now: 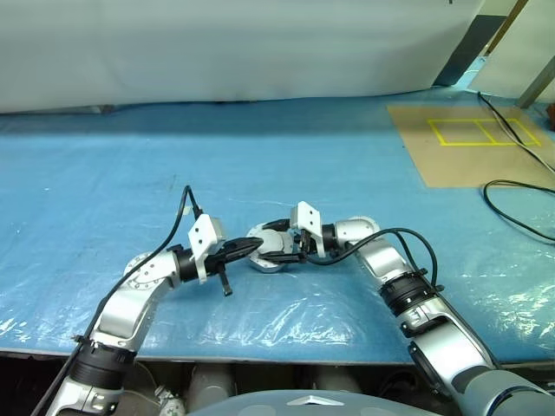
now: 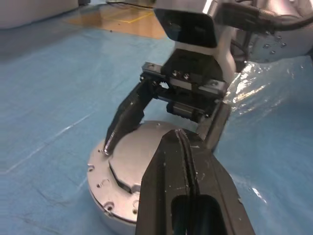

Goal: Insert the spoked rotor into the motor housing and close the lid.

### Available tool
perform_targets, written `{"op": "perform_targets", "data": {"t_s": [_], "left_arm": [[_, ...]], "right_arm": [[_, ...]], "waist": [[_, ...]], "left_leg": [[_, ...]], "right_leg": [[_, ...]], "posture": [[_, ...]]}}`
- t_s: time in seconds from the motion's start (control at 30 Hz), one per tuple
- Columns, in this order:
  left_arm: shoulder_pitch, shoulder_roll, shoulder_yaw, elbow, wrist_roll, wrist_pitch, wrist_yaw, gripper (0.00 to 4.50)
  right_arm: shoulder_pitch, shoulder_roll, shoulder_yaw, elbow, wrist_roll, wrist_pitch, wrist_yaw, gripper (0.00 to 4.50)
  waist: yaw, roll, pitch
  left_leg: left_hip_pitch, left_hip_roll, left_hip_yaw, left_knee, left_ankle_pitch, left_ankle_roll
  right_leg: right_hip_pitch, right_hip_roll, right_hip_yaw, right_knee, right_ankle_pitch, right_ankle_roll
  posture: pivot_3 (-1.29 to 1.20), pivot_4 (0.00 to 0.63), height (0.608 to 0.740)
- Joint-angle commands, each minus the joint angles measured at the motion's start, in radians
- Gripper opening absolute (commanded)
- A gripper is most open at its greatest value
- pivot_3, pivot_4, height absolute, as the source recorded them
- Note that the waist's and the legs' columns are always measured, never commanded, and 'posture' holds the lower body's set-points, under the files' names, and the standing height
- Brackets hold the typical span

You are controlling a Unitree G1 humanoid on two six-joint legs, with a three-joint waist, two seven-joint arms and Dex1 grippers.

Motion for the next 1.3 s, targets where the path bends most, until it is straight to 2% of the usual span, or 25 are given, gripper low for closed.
{"op": "perform_targets", "data": {"t_s": [0.03, 0.37, 0.67, 1.03, 1.13, 1.3], "left_arm": [[-0.05, -0.018, -0.03, 0.064, 0.066, -0.029, 0.036, 0.0], [-0.133, -0.061, -0.068, 0.253, 0.145, -0.114, 0.027, 0.0], [-0.059, 0.012, -0.138, 0.168, 0.089, -0.058, -0.151, 0.0], [-0.09, 0.014, -0.133, 0.264, 0.176, -0.126, -0.074, 0.0], [-0.088, 0.02, -0.104, 0.261, 0.158, -0.132, -0.066, 0.0], [-0.084, 0.0, 0.013, 0.202, 0.015, -0.068, -0.051, 0.0]], "right_arm": [[0.082, -0.011, 0.083, 0.096, -0.103, 0.12, -0.023, 2.96], [0.103, -0.036, 0.064, 0.014, -0.1, 0.171, -0.042, 2.96], [0.095, -0.042, 0.064, 0.03, -0.102, 0.164, -0.038, 2.96], [0.091, -0.048, 0.063, 0.125, -0.119, 0.08, -0.052, 2.96], [0.093, -0.052, 0.062, 0.136, -0.117, 0.069, -0.047, 2.96], [0.094, -0.052, 0.061, 0.151, -0.117, 0.06, -0.047, 2.96]], "waist": [[-0.003, 0.0, 0.0], [-0.004, 0.001, -0.003], [-0.001, 0.003, -0.005], [0.001, 0.008, -0.009], [0.002, 0.01, -0.011], [0.001, 0.007, -0.012]], "left_leg": [[0.0, 0.0, 0.0, 0.0, 0.0, 0.0], [-0.004, -0.001, -0.001, -0.004, -0.001, -0.001], [-0.002, -0.001, -0.001, -0.005, -0.001, -0.002], [0.0, -0.002, -0.001, -0.008, -0.001, -0.002], [0.002, -0.002, -0.002, -0.013, -0.001, -0.002], [-0.001, -0.002, -0.002, -0.013, -0.001, -0.002]], "right_leg": [[0.0, 0.0, 0.0, 0.0, 0.0, 0.0], [-0.004, 0.0, 0.0, -0.002, -0.001, -0.003], [-0.003, 0.0, 0.0, -0.003, -0.002, -0.002], [-0.003, 0.0, 0.0, -0.007, -0.003, -0.002], [-0.002, 0.0, 0.0, -0.017, -0.003, -0.001], [-0.003, 0.0, 0.0, -0.019, -0.003, -0.001]], "posture": [[0.0, 0.15, 0.74], [0.0, 0.15, 0.74], [0.0, 0.15, 0.74], [0.0, 0.15, 0.74], [0.0, 0.15, 0.74], [0.0, 0.15, 0.74]]}}
